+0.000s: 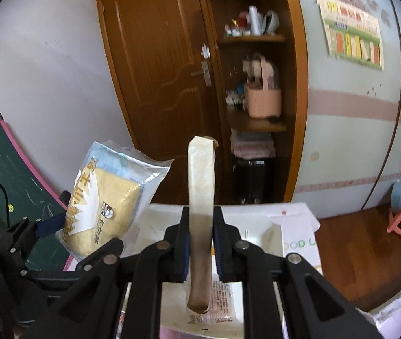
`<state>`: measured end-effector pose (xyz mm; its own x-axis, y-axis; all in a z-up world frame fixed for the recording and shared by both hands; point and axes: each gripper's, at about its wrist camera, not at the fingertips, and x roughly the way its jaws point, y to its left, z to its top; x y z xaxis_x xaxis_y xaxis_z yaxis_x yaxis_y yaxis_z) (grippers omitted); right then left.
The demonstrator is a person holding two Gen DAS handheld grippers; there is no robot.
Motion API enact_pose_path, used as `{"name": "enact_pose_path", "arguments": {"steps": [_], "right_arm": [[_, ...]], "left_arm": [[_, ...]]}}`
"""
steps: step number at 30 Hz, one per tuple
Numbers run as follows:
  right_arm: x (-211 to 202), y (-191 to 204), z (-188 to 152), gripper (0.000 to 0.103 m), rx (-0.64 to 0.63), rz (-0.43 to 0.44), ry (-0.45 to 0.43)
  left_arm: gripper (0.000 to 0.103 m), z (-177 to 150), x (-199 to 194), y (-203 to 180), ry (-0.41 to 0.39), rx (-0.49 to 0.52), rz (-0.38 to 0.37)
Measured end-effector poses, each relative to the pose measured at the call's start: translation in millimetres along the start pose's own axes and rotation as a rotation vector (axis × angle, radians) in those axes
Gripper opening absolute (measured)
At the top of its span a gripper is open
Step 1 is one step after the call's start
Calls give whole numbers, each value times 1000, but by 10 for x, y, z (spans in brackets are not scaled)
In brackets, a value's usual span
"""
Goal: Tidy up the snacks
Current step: 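Carry both packets into the white box and open both grippers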
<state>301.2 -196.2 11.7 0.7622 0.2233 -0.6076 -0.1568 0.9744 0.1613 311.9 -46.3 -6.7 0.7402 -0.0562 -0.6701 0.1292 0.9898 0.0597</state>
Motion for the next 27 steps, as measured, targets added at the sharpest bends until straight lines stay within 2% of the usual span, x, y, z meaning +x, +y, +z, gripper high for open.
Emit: {"name": "enact_pose_path", "arguments": {"steps": [7, 11, 12, 14, 17, 21, 27], "right_arm": [[302, -48, -93, 14, 11, -19, 72], [393, -74, -116, 15, 13, -34, 100], [411, -83, -120, 17, 15, -37, 105], [427, -105, -111, 31, 24, -43, 105], [422, -143, -120, 48, 39, -54, 90], [417, -164, -155, 49, 43, -53, 103], [365, -140, -196, 49, 44, -45, 110]], "left_arm": [[88, -106, 383, 19, 71, 14, 11], [90, -165, 457, 13, 93, 18, 1], [90, -179, 486, 23, 104, 13, -7], [91, -198, 524, 39, 120, 0, -32], [92, -212, 507, 38, 105, 4, -15], [94, -212, 460, 41, 96, 7, -3], [94, -214, 409, 125, 113, -42, -13]]}}
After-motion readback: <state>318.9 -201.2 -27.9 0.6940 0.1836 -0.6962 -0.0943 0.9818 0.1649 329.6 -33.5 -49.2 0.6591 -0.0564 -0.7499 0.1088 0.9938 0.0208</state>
